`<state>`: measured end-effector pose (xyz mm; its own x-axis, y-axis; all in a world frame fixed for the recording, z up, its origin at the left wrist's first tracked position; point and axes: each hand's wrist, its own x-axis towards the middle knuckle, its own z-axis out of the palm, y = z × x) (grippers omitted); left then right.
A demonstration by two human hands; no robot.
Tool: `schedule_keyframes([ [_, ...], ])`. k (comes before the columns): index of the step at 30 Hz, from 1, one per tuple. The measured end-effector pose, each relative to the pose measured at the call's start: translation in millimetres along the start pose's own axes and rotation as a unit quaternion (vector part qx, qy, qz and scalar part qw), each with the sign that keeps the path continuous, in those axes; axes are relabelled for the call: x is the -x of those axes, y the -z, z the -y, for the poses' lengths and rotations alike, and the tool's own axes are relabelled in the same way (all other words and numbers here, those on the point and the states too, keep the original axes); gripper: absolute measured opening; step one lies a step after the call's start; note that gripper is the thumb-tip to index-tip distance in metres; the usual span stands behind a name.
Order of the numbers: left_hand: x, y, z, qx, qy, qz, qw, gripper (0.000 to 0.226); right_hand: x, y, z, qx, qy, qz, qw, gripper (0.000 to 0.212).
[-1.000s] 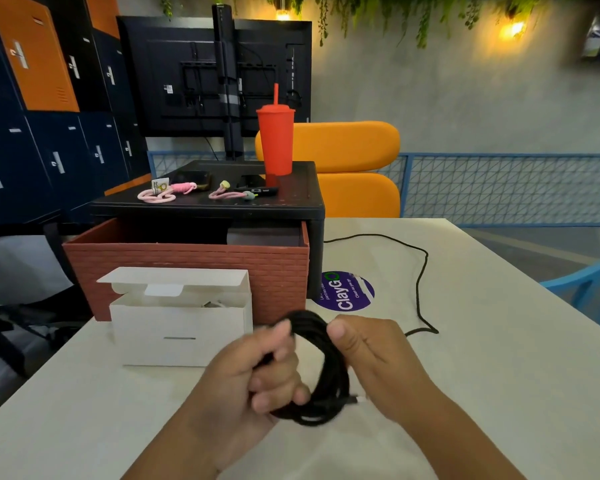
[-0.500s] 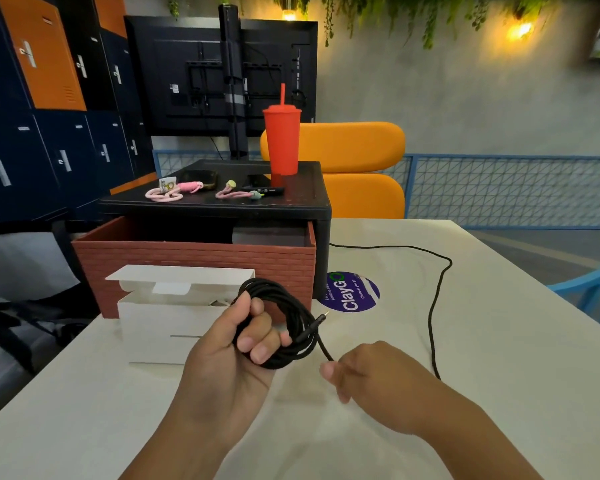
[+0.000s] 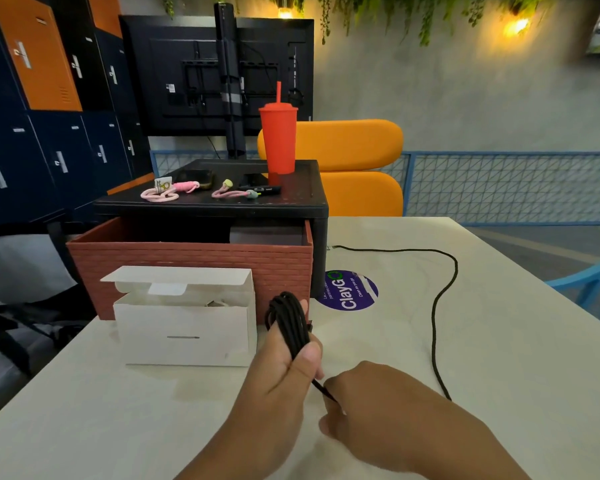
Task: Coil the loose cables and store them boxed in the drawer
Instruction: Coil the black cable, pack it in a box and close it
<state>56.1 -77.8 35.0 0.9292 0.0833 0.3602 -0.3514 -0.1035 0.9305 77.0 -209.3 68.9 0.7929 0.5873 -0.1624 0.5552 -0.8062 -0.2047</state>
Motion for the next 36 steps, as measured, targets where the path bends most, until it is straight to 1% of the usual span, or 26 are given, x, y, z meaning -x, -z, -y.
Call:
schedule_keyframes([
  [3, -3.2, 3.3, -1.6, -0.042, 0.017, -0.014, 0.999, 0.016, -0.6, -2.3, 0.5, 0.055, 0.029, -0.072, 0.995, 0.022],
  [6, -8.3, 9.6, -0.4, -0.063, 0.045, -0.040, 0.996, 0.015, -4.0, -0.7, 5.4, 0.122, 0.049, -0.116, 0.984, 0.017],
  [8, -9.7, 10.5, 2.2, -0.074, 0.047, -0.036, 0.995, 0.017, -3.1, 2.8, 9.5, 0.151, 0.080, -0.161, 0.972, 0.011],
  [9, -10.7, 10.2, 4.7, -0.081, 0.054, -0.034, 0.995, 0.019, -2.5, 2.6, 7.8, 0.176, 0.102, -0.202, 0.958, 0.017],
  [10, -11.3, 9.8, 4.9, -0.085, 0.067, -0.025, 0.994, 0.022, -0.8, 1.5, 4.7, 0.189, 0.106, -0.239, 0.946, 0.028],
  [12, -11.7, 10.5, 3.4, -0.068, 0.081, -0.013, 0.994, 0.032, 1.4, 2.1, 0.8, 0.183, 0.125, -0.307, 0.926, 0.042],
  [14, -11.5, 12.9, -0.7, -0.044, 0.082, -0.009, 0.996, 0.042, 1.5, 0.6, -4.3, 0.182, 0.145, -0.346, 0.909, 0.055],
  [15, -11.4, 13.4, -2.8, -0.037, 0.081, -0.008, 0.996, 0.043, 2.9, 2.1, -4.7, 0.185, 0.157, -0.355, 0.903, 0.061],
  [16, -11.2, 13.1, -3.2, -0.028, 0.084, -0.007, 0.996, 0.039, 3.1, 1.8, -5.1, 0.187, 0.166, -0.364, 0.897, 0.061],
  [17, -11.4, 12.4, -1.8, -0.026, 0.088, -0.003, 0.996, 0.033, 3.5, 2.0, -4.3, 0.190, 0.177, -0.369, 0.892, 0.052],
  [19, -9.8, 9.5, -2.1, -0.020, 0.097, 0.023, 0.995, 0.021, 3.6, 0.4, -3.5, 0.196, 0.194, -0.378, 0.884, 0.020],
  [20, -9.0, 8.3, -3.1, -0.011, 0.097, 0.045, 0.994, 0.017, 3.5, 0.9, -2.9, 0.189, 0.200, -0.376, 0.885, 0.011],
  [21, -8.4, 7.9, -3.2, -0.011, 0.096, 0.066, 0.993, 0.018, 2.8, 1.8, -2.0, 0.171, 0.205, -0.368, 0.891, 0.012],
  [23, -6.7, 10.6, -6.1, -0.013, 0.099, 0.096, 0.990, 0.035, 1.2, 3.9, -2.9, 0.134, 0.210, -0.371, 0.894, 0.017],
  [24, -6.0, 12.5, -8.7, -0.003, 0.095, 0.115, 0.989, 0.039, 0.7, 5.4, -4.5, 0.115, 0.208, -0.380, 0.894, 0.021],
  [26, -4.8, 14.7, -13.1, -0.003, 0.064, 0.190, 0.980, 0.048, 0.9, 9.8, -10.7, 0.087, 0.193, -0.394, 0.895, 0.029],
  [27, -3.6, 14.2, -15.3, -0.005, 0.053, 0.220, 0.974, 0.048, 1.2, 12.3, -15.2, 0.081, 0.184, -0.403, 0.893, 0.032],
  [28, -3.1, 13.3, -17.5, -0.001, 0.060, 0.233, 0.971, 0.047, 1.2, 14.4, -20.2, 0.076, 0.173, -0.411, 0.892, 0.033],
  [30, -3.8, 13.2, -16.5, 0.008, 0.095, 0.229, 0.969, 0.054, 0.4, 18.4, -32.2, 0.040, 0.150, -0.415, 0.897, 0.033],
  [31, -4.1, 13.1, -15.8, 0.005, 0.108, 0.218, 0.970, 0.048, -0.5, 19.5, -39.8, 0.005, 0.147, -0.421, 0.895, 0.032],
  [32, -3.5, 13.3, -17.8, 0.005, 0.118, 0.201, 0.972, 0.034, -1.0, 19.9, -47.7, -0.036, 0.141, -0.431, 0.891, 0.031],
  [33, -3.0, 14.0, -19.5, 0.018, 0.123, 0.192, 0.974, 0.025, -1.9, 19.4, -55.3, -0.076, 0.130, -0.438, 0.886, 0.035],
  [34, -3.0, 15.1, -20.9, 0.035, 0.129, 0.180, 0.975, 0.024, -3.0, 18.1, -61.5, -0.113, 0.117, -0.445, 0.881, 0.043],
  [36, -2.9, 17.1, -21.2, 0.087, 0.120, 0.159, 0.976, 0.032, -7.2, 13.6, -70.7, -0.162, 0.094, -0.450, 0.873, 0.059],
])
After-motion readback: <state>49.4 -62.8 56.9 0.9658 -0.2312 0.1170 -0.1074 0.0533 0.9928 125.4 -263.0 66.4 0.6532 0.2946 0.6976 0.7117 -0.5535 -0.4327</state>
